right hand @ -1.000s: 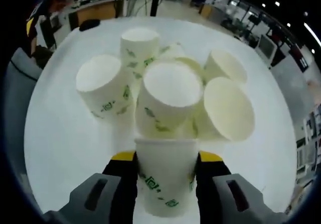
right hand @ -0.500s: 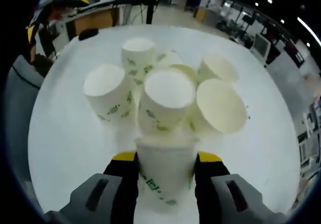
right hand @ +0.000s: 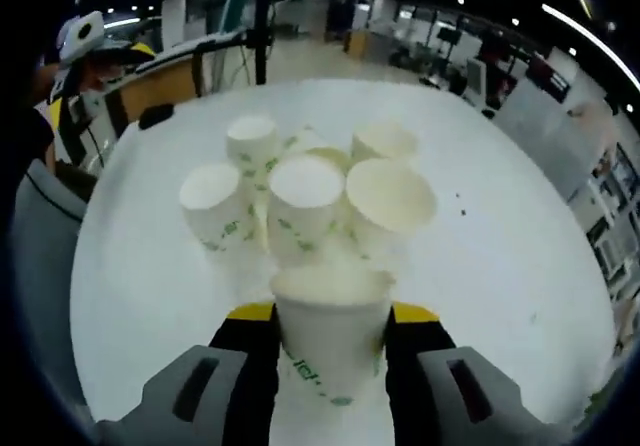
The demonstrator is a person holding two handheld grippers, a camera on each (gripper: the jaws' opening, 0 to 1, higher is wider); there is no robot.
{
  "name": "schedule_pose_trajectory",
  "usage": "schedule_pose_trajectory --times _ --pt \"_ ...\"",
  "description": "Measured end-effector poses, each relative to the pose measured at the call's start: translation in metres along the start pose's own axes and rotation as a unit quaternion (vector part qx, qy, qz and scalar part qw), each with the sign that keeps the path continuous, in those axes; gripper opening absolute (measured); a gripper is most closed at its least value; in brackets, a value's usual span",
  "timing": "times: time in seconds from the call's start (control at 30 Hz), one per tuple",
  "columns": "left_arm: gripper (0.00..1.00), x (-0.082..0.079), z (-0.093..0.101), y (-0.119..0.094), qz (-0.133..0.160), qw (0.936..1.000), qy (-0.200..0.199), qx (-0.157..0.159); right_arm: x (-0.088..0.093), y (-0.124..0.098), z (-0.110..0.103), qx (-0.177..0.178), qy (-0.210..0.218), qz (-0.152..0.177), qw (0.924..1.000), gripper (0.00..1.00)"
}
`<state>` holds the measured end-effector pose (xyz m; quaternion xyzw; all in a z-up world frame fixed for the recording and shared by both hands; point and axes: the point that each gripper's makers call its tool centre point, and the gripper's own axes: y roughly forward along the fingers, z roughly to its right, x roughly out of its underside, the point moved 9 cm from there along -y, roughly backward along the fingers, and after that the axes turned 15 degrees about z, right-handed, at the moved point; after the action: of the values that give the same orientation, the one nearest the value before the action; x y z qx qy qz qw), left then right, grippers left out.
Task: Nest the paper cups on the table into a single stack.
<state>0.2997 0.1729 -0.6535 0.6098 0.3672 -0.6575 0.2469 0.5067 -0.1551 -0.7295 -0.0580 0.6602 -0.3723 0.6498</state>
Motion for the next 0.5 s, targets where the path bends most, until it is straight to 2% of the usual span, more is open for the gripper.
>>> schedule_pose_trajectory --times 0.17,0.3,0.4,0.5 --pt "0.97 -0.004 0.003 0.001 0.003 1.0000 0.003 0.001 -0.011 -0.015 0.005 0.029 0.018 0.041 0.9986 0.38" --pt "0.97 -0.008 0.004 0.001 0.008 1.0000 0.004 0.001 -0.018 -0.026 0.012 0.064 0.051 0.080 0.9934 0.38" --pt "0.97 -0.012 0.004 0.001 0.012 0.9999 0.008 0.000 -0.026 -0.035 0.016 0.089 0.066 0.137 0.9843 0.37" --pt "0.97 -0.014 0.004 0.000 0.017 0.9998 0.007 -0.001 -0.030 -0.044 0.017 0.115 0.084 0.168 0.9755 0.37"
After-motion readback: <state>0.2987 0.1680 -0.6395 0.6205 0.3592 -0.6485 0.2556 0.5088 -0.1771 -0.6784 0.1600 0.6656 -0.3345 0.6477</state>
